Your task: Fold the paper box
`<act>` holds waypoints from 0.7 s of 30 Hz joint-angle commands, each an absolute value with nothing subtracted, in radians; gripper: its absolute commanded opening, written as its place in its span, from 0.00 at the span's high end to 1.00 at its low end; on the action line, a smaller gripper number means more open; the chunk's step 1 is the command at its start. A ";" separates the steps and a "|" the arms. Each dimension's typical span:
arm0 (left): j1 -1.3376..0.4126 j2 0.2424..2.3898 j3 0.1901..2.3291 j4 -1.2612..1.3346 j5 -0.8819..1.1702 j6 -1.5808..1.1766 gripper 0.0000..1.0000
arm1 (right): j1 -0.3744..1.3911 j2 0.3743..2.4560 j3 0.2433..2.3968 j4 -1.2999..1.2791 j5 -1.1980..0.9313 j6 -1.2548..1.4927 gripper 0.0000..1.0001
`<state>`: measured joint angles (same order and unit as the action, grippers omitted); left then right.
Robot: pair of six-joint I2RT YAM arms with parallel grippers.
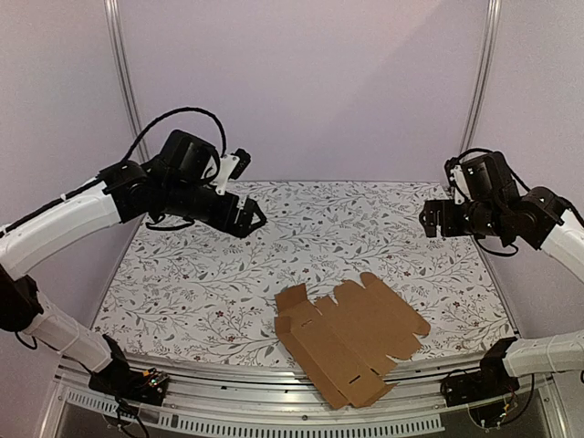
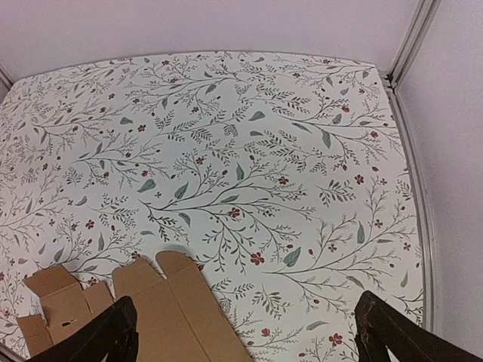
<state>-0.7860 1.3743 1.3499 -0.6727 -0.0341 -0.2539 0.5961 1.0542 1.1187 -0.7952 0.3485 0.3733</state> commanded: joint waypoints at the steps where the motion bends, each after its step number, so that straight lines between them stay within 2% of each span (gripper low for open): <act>1: -0.820 1.464 1.408 -0.743 0.011 -0.233 0.00 | 0.604 1.042 1.193 -0.971 0.433 0.385 0.01; 9: -0.842 1.610 1.461 -0.750 0.133 -0.250 0.01 | 0.604 0.999 1.166 -1.102 0.249 0.378 0.01; 16: -0.847 1.741 1.509 -0.797 0.192 -0.243 0.04 | 0.605 0.910 1.051 -1.095 0.113 0.437 0.01; 21: -0.847 1.862 1.578 -0.859 0.206 -0.233 0.10 | 0.605 0.919 1.012 -1.066 0.104 0.471 0.01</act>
<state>-0.8345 1.7782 1.5112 -0.7807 0.1753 -0.2474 0.5976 0.9100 1.0386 -1.0771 0.1455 0.4290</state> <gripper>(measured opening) 0.916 0.988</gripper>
